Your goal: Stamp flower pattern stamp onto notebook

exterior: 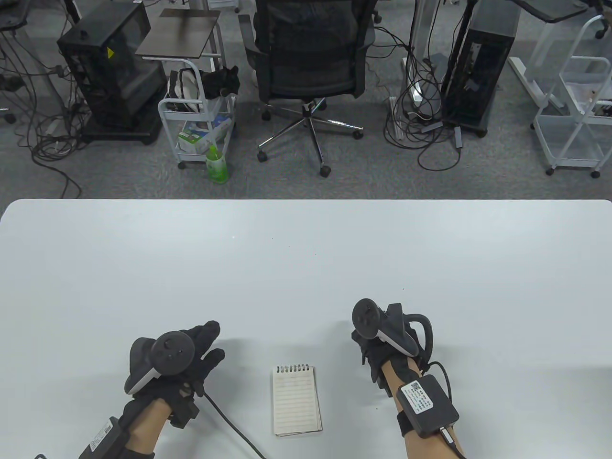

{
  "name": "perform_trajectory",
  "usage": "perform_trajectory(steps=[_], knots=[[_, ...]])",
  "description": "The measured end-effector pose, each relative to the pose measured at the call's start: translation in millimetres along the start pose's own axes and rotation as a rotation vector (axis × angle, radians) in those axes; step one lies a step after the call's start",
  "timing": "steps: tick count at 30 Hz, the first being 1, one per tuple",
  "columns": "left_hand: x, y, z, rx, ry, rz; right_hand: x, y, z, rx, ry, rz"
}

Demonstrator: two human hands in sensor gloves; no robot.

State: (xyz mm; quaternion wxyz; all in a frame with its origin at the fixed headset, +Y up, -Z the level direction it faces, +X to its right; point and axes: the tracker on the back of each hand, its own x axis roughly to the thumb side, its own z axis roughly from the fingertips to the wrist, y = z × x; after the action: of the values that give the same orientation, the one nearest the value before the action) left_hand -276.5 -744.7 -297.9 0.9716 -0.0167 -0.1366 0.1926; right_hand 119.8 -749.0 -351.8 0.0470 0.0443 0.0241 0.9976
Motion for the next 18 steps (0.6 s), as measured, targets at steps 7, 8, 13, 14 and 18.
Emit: perform_trajectory(steps=[7, 8, 13, 14, 18], knots=[[1, -1, -1, -0.017, -0.001, -0.009, -20, -15, 23, -0.077, -0.029, -0.061], [1, -1, -1, -0.018, -0.002, -0.012, -23, -14, 28, -0.094, -0.033, -0.091], [2, -2, -2, -0.024, -0.008, -0.022, -35, -2, 47, -0.127, -0.054, -0.166], [3, -2, -1, -0.024, -0.01, -0.026, -36, 1, 49, -0.126, -0.06, -0.164], [4, -3, -1, -0.027, -0.006, -0.034, -40, 7, 53, -0.08, -0.073, -0.122]])
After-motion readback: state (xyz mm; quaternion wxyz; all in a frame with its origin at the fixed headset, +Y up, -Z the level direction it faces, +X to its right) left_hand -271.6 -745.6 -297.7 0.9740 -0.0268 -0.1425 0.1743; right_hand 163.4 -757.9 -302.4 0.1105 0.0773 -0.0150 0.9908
